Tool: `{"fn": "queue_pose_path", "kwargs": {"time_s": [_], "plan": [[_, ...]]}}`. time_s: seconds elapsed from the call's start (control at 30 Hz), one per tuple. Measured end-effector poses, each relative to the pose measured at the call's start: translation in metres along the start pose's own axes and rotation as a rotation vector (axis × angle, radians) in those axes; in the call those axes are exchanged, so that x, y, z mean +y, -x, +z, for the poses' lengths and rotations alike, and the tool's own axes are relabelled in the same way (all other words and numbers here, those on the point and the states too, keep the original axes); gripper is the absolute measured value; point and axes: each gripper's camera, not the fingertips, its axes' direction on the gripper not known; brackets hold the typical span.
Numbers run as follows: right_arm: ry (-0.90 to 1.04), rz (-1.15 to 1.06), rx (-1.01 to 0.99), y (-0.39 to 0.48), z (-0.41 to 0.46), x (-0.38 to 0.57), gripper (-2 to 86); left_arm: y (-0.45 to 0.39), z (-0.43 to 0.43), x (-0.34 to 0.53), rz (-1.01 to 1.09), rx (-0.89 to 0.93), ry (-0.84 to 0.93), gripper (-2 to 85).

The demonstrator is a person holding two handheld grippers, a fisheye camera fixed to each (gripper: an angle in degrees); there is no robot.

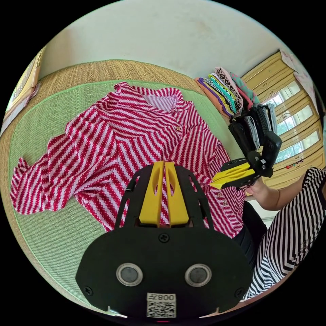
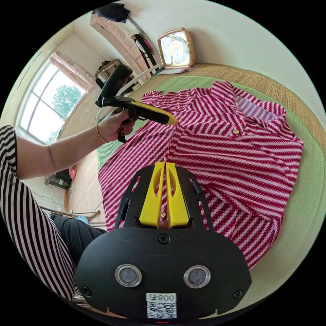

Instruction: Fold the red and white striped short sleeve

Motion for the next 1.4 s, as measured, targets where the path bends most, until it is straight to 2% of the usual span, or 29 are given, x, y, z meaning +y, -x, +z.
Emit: {"fn": "queue_pose_path", "kwargs": {"time_s": [0.13, 0.33, 0.5, 0.57, 0.67, 0.7, 0.87, 0.9, 1.07, 1.3, 1.4], "plan": [[0.079, 0.010, -0.052, -0.001, 0.022, 0.005, 0.3, 0.009, 0.008, 0.009, -0.041, 0.014, -0.008, 1.4], [0.062, 0.063, -0.107, -0.003, 0.020, 0.019, 0.6, 0.014, 0.018, 0.011, -0.047, 0.094, -0.050, 4.2], [0.057, 0.093, -0.136, 0.002, 0.022, 0.023, 1.6, 0.000, 0.059, -0.006, 0.008, 0.109, 0.022, 5.3], [0.047, 0.100, -0.131, 0.009, 0.018, 0.026, 3.1, -0.003, 0.085, -0.011, 0.017, 0.011, 0.108, 4.7], [-0.003, 0.137, -0.148, 0.013, 0.002, 0.039, 5.6, 0.001, 0.083, -0.013, 0.011, 0.073, 0.061, 5.0], [-0.013, 0.147, -0.132, 0.013, -0.003, 0.043, 5.9, 0.001, 0.081, -0.013, 0.012, 0.083, 0.042, 5.1], [-0.107, 0.269, 0.313, 0.003, -0.060, 0.073, 7.3, -0.018, 0.086, -0.047, 0.092, 0.199, -0.057, 6.0], [-0.115, 0.282, 0.346, 0.001, -0.063, 0.074, 7.4, -0.022, 0.091, -0.054, 0.106, 0.213, -0.059, 6.2], [-0.045, 0.318, 0.598, 0.002, -0.056, 0.070, 8.8, -0.064, 0.148, -0.132, 0.217, 0.206, -0.034, 7.4], [-0.004, 0.300, 0.650, 0.019, -0.032, 0.072, 7.8, -0.083, 0.207, -0.204, 0.244, 0.081, 0.035, 7.3], [-0.032, 0.309, 0.635, 0.022, -0.034, 0.075, 4.0, -0.082, 0.230, -0.217, 0.224, 0.068, 0.097, 3.9]]}}
